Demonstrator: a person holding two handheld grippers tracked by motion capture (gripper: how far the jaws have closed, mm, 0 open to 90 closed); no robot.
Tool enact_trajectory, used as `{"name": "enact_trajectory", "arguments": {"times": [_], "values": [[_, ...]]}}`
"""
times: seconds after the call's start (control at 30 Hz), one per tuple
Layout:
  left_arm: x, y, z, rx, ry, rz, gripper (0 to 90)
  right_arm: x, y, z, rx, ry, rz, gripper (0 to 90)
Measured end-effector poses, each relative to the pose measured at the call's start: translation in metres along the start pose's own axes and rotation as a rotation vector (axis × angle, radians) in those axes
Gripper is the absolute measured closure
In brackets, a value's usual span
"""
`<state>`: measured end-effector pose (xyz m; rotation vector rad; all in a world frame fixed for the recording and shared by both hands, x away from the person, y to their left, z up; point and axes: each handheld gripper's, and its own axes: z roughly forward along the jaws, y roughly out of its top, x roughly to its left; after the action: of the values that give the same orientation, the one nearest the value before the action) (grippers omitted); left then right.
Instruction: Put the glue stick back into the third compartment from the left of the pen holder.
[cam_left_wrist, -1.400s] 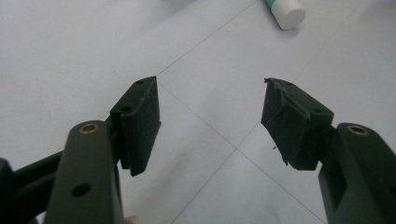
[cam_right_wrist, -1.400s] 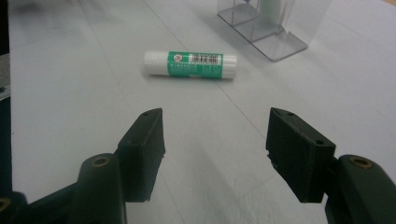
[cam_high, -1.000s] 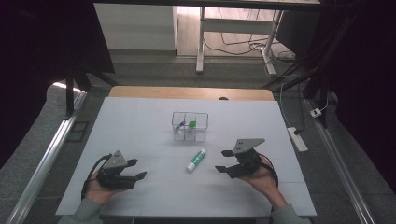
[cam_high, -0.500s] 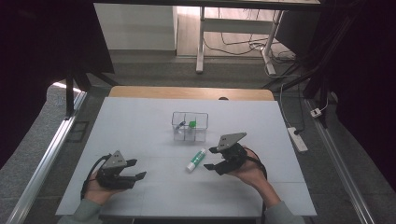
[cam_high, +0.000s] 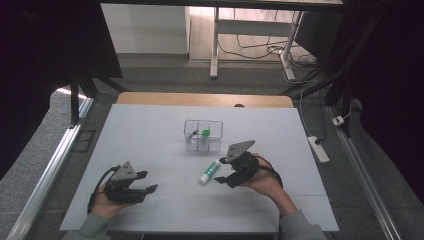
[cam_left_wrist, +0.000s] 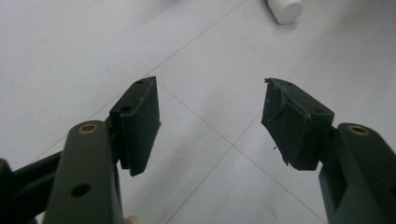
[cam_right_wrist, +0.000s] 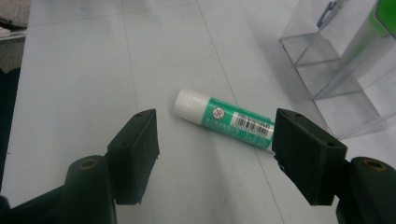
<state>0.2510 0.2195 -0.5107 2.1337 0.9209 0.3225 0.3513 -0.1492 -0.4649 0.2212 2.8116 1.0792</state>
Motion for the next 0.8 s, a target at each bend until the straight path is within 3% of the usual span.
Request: {"name": "enact_trajectory", "arguments": {"times": [0.33, 0.8], "values": [[0.0, 0.0, 0.0, 0.001, -0.008, 0.005, 36.5, -0.005, 0.02, 0.022, 0.103, 0.09, -0.063, 31.2], [0.001, -0.002, 0.002, 0.008, -0.016, 0.002, 36.5, -0.005, 0.036, 0.05, 0.233, 0.117, -0.174, 29.1]]}}
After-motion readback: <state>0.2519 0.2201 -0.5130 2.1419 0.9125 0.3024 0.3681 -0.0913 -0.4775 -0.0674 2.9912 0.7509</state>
